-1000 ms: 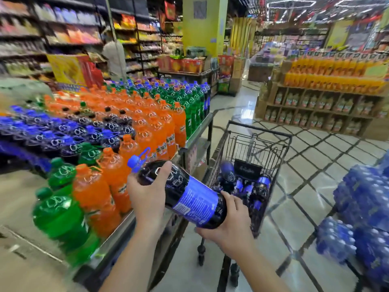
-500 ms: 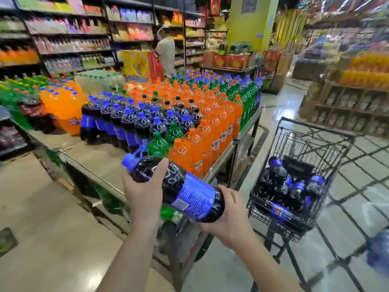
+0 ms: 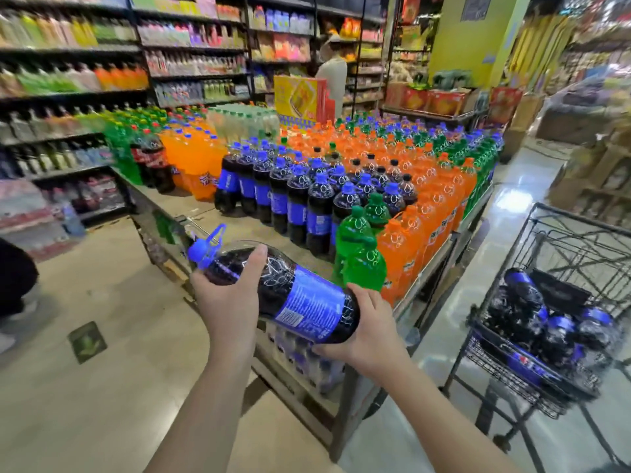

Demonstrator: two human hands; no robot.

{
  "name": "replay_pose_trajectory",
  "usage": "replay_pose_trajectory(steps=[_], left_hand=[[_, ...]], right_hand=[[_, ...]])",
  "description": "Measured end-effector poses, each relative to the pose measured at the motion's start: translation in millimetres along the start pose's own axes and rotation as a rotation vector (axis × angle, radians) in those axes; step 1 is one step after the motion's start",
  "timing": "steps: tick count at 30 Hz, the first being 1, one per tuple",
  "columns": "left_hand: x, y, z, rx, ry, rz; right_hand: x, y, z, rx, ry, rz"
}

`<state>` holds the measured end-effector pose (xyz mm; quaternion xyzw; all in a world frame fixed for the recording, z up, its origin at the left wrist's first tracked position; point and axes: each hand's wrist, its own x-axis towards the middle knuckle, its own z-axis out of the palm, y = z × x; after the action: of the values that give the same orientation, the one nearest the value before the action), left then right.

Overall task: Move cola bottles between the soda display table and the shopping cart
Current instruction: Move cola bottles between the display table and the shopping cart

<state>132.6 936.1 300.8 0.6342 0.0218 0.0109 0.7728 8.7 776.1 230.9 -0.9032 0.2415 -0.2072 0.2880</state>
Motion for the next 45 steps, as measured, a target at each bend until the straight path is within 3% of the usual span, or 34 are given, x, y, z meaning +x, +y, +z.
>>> replay_pose_trajectory(steps=[9, 22, 35, 45], left_hand=[[117, -17, 1, 0.006, 0.060, -0.008], [294, -50, 111, 0.099, -0.010, 0.080], [373, -108, 215, 0.158, -0.386, 0.034], [412, -145, 279, 0.219, -0.930, 0.158]], right_hand=[[103, -22, 77, 0.055, -0.063, -0.069], [292, 13, 163, 0.247, -0.059, 0.048], [352, 63, 202, 0.173, 0.075, 0.409], [385, 84, 247, 0.113, 0.336, 0.769]])
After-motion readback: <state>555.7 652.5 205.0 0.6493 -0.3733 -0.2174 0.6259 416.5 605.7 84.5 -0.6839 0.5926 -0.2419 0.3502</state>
